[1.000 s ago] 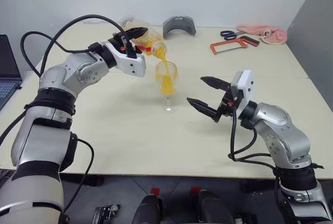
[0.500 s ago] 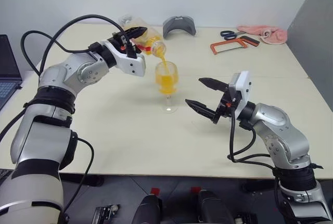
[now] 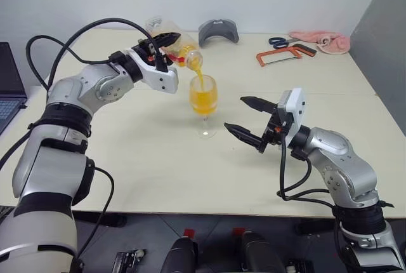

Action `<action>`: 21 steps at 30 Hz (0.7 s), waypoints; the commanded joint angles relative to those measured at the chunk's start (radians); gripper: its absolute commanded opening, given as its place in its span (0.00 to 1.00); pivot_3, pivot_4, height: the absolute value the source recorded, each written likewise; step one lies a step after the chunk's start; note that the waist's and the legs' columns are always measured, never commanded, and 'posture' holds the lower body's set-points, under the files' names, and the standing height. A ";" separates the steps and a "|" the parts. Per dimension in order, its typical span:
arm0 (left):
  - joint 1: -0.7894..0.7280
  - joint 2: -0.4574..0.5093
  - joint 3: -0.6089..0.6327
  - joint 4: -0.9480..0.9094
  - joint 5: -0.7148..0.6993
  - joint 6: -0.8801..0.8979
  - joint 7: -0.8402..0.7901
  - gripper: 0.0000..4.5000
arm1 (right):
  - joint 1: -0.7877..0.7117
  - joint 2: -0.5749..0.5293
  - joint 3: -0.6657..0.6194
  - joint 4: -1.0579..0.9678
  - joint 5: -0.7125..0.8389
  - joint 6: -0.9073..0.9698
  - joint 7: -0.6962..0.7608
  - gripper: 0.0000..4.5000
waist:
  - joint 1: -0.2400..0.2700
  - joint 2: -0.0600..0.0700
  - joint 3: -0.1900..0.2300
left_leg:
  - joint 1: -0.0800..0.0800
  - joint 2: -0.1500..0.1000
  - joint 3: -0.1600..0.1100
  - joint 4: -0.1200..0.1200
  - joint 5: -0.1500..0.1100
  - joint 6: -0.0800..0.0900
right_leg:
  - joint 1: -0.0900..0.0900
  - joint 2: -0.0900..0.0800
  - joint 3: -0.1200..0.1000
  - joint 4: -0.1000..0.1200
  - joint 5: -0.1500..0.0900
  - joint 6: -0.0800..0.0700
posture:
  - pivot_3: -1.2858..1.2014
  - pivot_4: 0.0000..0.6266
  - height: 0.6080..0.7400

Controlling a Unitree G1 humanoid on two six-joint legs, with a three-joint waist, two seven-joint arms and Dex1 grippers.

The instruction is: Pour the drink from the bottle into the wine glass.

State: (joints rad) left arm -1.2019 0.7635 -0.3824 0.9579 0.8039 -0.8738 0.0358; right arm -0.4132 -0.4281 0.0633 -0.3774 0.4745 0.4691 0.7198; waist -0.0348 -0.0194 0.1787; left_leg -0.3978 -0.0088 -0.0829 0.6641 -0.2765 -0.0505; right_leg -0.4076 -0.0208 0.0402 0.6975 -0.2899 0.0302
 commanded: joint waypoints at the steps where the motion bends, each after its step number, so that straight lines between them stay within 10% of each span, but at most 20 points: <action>1: -0.044 0.026 0.006 0.000 -0.004 -0.005 0.027 0.38 | -0.003 0.002 0.002 -0.048 0.019 0.002 0.002 1.00 | 0.000 0.000 0.000 | 0.000 0.000 0.000 0.000 0.000 0.000 | 0.000 0.000 0.000 0.000 0.000 0.000 | 0.52 0.24 1.00; 21: -0.052 0.005 0.010 0.021 -0.031 -0.001 0.020 0.38 | 0.004 0.000 0.007 -0.057 0.017 0.008 0.001 1.00 | 0.000 0.000 0.000 | 0.000 0.000 0.000 0.000 0.000 0.000 | 0.000 0.000 0.000 0.000 0.000 0.000 | 0.52 0.24 1.00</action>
State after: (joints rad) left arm -1.2186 0.7626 -0.3894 0.9806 0.8051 -0.8778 0.0530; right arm -0.4074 -0.4268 0.0720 -0.3880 0.4753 0.4780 0.7189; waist -0.0349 -0.0194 0.1787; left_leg -0.3978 -0.0089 -0.0829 0.6643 -0.2765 -0.0505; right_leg -0.4077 -0.0208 0.0403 0.6976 -0.2899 0.0302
